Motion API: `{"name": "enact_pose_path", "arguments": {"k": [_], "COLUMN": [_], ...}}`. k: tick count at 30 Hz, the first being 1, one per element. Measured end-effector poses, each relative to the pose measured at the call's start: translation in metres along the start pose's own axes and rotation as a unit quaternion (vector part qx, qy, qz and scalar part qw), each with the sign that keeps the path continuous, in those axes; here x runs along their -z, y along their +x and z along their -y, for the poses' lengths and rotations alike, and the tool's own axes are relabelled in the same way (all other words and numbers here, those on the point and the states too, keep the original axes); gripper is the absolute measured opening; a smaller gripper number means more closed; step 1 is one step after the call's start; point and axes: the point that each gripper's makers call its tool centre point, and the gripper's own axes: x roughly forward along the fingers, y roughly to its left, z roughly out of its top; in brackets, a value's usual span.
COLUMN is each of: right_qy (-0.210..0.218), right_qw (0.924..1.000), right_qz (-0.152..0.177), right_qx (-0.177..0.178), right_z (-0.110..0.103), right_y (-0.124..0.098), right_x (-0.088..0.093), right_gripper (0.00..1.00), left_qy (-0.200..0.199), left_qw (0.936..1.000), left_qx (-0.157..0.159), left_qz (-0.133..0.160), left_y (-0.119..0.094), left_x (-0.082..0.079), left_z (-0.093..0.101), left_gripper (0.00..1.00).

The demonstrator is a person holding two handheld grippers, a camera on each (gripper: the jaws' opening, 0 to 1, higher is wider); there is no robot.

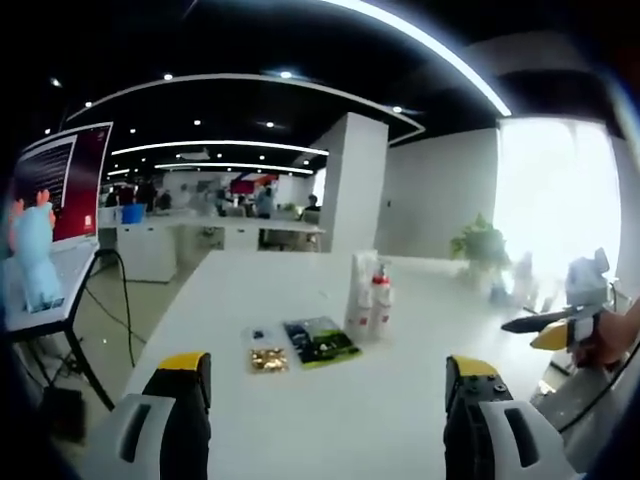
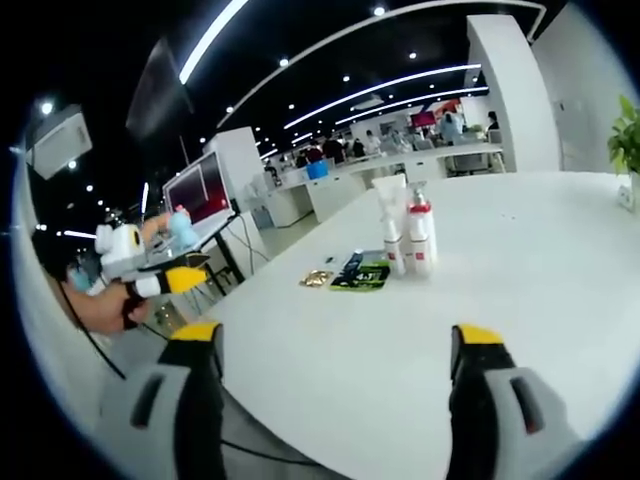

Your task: Arrange the skincare products in the storage area until every visible bottle or jar stands upright without overlapping.

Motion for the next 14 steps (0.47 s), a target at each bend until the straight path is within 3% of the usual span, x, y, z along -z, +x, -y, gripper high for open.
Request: {"name": "enact_pose_path", "arguments": {"k": [14], "right_qy": [-0.001], "right_qw": [1.0000], "right_qz": [-0.007], "right_qx": [0.002], "right_z": [0.0018], "right_y": [-0.0002], "right_x": [0.0027], "right_gripper": [0.94], "left_qy": [0.007], "left_qw": [0.9999], "left_qx": [0.000], "left_qz": [-0.008], "left_y": [0.0004], "left_x": [0.0039], "left_z": [0.0014], "left_gripper": [0.99]}}
